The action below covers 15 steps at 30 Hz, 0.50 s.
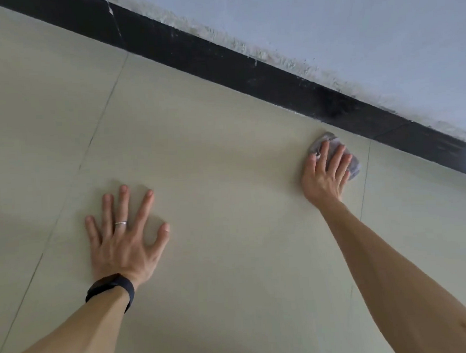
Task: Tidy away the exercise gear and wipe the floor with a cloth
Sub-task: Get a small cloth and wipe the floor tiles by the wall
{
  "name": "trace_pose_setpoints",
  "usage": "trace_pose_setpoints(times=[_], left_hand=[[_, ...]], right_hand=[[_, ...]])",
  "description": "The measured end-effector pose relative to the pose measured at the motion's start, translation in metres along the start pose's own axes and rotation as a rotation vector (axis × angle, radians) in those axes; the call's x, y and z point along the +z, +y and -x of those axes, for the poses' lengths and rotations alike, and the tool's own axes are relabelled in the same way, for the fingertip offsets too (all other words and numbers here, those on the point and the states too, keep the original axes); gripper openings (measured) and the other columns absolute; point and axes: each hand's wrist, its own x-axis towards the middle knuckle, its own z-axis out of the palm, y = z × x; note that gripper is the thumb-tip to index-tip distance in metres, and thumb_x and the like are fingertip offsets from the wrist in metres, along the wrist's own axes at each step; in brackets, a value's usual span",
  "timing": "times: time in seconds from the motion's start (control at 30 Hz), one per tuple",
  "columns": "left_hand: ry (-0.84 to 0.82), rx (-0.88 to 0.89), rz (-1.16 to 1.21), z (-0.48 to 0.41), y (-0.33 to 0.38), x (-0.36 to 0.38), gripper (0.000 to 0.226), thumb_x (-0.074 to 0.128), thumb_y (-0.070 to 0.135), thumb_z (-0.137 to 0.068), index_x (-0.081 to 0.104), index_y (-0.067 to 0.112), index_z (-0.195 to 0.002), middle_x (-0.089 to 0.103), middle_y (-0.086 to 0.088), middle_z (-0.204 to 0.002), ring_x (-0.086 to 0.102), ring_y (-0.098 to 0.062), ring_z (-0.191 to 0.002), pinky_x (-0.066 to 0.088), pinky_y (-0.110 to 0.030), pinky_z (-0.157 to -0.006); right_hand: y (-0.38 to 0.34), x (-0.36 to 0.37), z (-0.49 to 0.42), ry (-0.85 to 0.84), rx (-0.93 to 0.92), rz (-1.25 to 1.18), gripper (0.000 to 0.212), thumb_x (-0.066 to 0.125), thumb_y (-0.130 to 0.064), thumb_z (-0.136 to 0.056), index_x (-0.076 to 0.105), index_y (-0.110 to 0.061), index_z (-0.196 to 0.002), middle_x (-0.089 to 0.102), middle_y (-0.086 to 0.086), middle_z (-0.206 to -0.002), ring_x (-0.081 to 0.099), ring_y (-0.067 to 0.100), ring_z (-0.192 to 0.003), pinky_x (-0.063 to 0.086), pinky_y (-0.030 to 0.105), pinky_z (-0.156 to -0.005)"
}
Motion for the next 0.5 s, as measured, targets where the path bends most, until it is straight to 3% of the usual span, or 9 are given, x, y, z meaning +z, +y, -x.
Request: trace_pose_setpoints(times=[0.07, 0.13, 0.2, 0.27, 0.3, 0.37, 0.4, 0.5], left_hand=[[0.002, 0.002, -0.011, -0.001, -0.001, 0.000, 0.074, 0.022, 0.074, -0.086, 0.000, 0.052, -0.154, -0.013, 0.011, -0.166, -0.005, -0.023, -0.154, -0.001, -0.054, -0.120], [0.006, 0.004, -0.021, -0.001, 0.000, 0.000, 0.075, 0.023, 0.074, -0.086, 0.003, 0.051, -0.155, -0.012, 0.011, -0.167, -0.003, -0.024, -0.154, 0.000, -0.054, -0.120], [0.018, -0.001, -0.019, 0.000, 0.000, 0.001, 0.075, 0.024, 0.074, -0.086, 0.008, 0.049, -0.155, -0.008, 0.010, -0.167, 0.000, -0.026, -0.154, 0.002, -0.055, -0.119], [0.020, 0.005, -0.013, 0.001, 0.000, 0.000, 0.076, 0.025, 0.073, -0.085, 0.010, 0.048, -0.155, -0.006, 0.009, -0.167, 0.003, -0.027, -0.154, 0.003, -0.056, -0.119], [0.025, 0.006, -0.005, 0.000, 0.000, -0.001, 0.076, 0.026, 0.073, -0.085, 0.011, 0.048, -0.155, -0.005, 0.008, -0.168, 0.004, -0.027, -0.154, 0.003, -0.056, -0.119], [0.030, 0.006, -0.005, -0.001, 0.001, 0.000, 0.077, 0.028, 0.072, -0.084, 0.011, 0.048, -0.155, -0.004, 0.008, -0.168, 0.004, -0.027, -0.154, 0.002, -0.055, -0.119], [0.032, 0.007, -0.012, -0.001, 0.001, 0.000, 0.077, 0.029, 0.072, -0.084, 0.010, 0.049, -0.155, -0.005, 0.008, -0.168, 0.004, -0.027, -0.154, 0.001, -0.055, -0.119], [0.032, 0.009, -0.044, -0.002, 0.000, 0.002, 0.077, 0.027, 0.074, -0.084, 0.006, 0.050, -0.155, -0.007, 0.008, -0.167, 0.000, -0.025, -0.154, -0.001, -0.053, -0.120]], right_hand=[[-0.031, 0.003, 0.002, 0.033, 0.004, 0.017, 0.070, -0.001, -0.053, -0.099, -0.004, -0.020, -0.161, -0.014, 0.017, -0.166, -0.016, 0.036, -0.153, -0.006, 0.059, -0.122], [-0.053, 0.023, 0.043, 0.039, -0.284, 0.108, 0.067, 0.002, -0.051, -0.100, 0.001, -0.022, -0.161, -0.010, 0.016, -0.167, -0.013, 0.035, -0.153, -0.003, 0.055, -0.123], [-0.050, 0.033, 0.086, -0.087, -0.639, 0.200, 0.060, 0.009, -0.050, -0.105, -0.002, -0.031, -0.160, -0.014, 0.006, -0.167, -0.018, 0.026, -0.153, -0.010, 0.045, -0.124], [-0.027, 0.029, 0.069, -0.138, -0.747, 0.229, 0.056, 0.011, -0.049, -0.106, -0.002, -0.036, -0.159, -0.015, -0.002, -0.167, -0.018, 0.020, -0.153, -0.012, 0.040, -0.124], [-0.017, 0.024, 0.047, -0.088, -0.663, 0.233, 0.056, 0.008, -0.048, -0.106, 0.002, -0.034, -0.160, -0.011, -0.001, -0.168, -0.014, 0.021, -0.154, -0.007, 0.043, -0.125], [-0.003, 0.010, -0.001, 0.109, -0.335, 0.210, 0.063, 0.001, -0.045, -0.105, 0.016, -0.021, -0.161, 0.004, 0.012, -0.168, 0.001, 0.034, -0.155, 0.007, 0.057, -0.123], [-0.001, 0.001, -0.022, 0.152, -0.168, 0.157, 0.069, -0.003, -0.047, -0.103, 0.016, -0.016, -0.160, 0.005, 0.017, -0.167, 0.002, 0.038, -0.154, 0.007, 0.061, -0.121], [-0.033, -0.008, -0.036, 0.005, 0.092, 0.046, 0.076, -0.016, -0.057, -0.094, -0.010, -0.019, -0.159, -0.021, 0.013, -0.165, -0.023, 0.032, -0.151, -0.020, 0.054, -0.119]])
